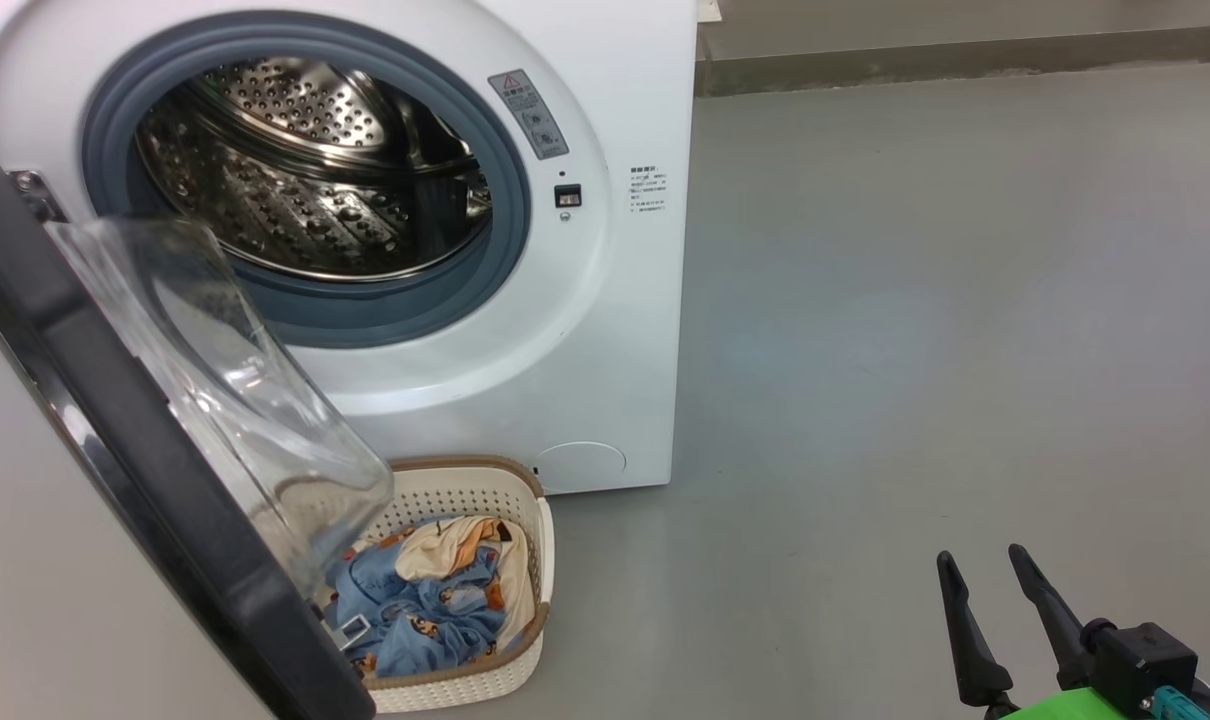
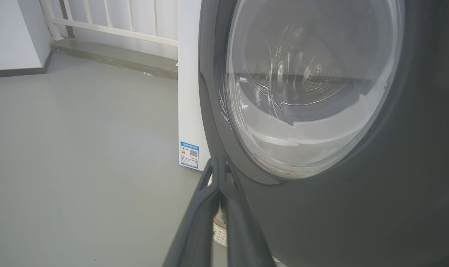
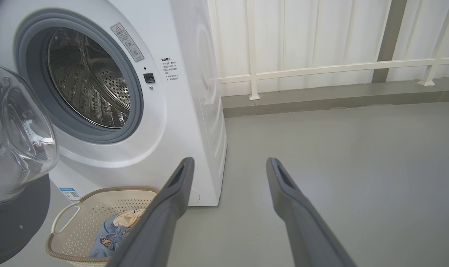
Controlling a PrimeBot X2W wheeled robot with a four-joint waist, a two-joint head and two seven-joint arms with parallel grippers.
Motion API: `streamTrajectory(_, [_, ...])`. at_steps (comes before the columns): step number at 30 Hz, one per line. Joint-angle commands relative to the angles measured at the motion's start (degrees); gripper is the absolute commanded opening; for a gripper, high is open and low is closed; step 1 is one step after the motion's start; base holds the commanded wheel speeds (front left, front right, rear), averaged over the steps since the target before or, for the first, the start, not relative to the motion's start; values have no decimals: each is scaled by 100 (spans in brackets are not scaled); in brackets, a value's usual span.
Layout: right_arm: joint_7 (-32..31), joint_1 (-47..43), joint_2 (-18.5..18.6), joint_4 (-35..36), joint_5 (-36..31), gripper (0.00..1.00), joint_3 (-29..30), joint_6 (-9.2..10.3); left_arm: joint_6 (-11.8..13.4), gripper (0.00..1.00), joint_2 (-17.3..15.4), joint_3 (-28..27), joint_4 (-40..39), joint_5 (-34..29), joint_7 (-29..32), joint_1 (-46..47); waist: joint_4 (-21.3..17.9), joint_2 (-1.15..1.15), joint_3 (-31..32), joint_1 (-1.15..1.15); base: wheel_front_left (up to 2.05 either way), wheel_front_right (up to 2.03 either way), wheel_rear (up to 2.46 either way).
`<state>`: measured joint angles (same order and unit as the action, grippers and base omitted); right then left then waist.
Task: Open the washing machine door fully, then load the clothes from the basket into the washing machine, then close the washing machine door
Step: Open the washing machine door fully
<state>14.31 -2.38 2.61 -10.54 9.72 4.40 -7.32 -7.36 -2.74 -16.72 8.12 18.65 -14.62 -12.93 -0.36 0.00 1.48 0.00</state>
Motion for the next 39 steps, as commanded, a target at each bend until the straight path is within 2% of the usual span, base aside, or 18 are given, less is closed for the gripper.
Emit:
streamTrajectory(1, [69,131,28,130,-9,100,-152,-17,-13,0,-75,-217,-105,30,-38,142,6,0,-3,0,0,0,0])
streamTrajectory(5, [69,127,28,137,-5,100,-149,-17,-13,0,-50,-559,-234,20,-38,227,34,0,-22,0,0,0,0])
streamTrajectory(9, [69,115,28,149,-6,100,-132,-17,-2,0,-23,-1353,-733,-48,-38,485,83,0,-39,0,0,0,0])
streamTrajectory(11, [69,107,27,150,-4,100,-135,-17,86,0,-18,-1621,-1121,32,-38,649,114,0,-45,0,0,0,0])
streamTrajectory(13, [69,101,27,154,-5,100,-125,-17,143,0,-16,-1758,-1584,95,-38,796,154,0,-56,0,0,0,0])
streamTrajectory(16, [69,94,27,150,-9,100,-124,-17,166,0,-15,-1649,-2437,38,-38,982,232,0,-70,0,0,0,0])
streamTrajectory(19, [69,101,27,150,-5,100,-137,-17,170,0,-15,-1216,-3273,-141,-38,1133,308,0,-70,0,0,0,0])
streamTrajectory(22, [69,109,27,140,13,100,-177,-17,150,0,-15,-524,-3948,-285,-38,1215,369,0,-61,0,0,0,0])
streamTrajectory(25, [69,105,27,118,36,100,-238,-17,106,0,-15,373,-4433,-365,56,1276,421,0,-48,0,0,0,0])
streamTrajectory(26, [69,98,27,108,47,100,-261,-17,77,0,-14,1029,-4625,-380,255,1312,455,0,-40,0,0,0,0])
streamTrajectory(27, [69,93,27,103,51,100,-269,-17,66,0,-14,1381,-4675,-344,382,1316,468,0,-36,0,0,0,0])
streamTrajectory(30, [69,95,27,91,65,100,-298,-17,52,0,-14,2358,-4648,-181,730,1262,496,0,-37,0,0,0,0])
streamTrajectory(33, [69,110,27,80,73,100,-328,-17,137,0,-14,3006,-4296,138,1009,1106,508,0,-47,0,0,0,0])
streamTrajectory(39, [69,111,27,61,97,100,-362,-17,369,0,-14,3335,-3468,476,1336,877,521,0,-68,0,0,0,0])
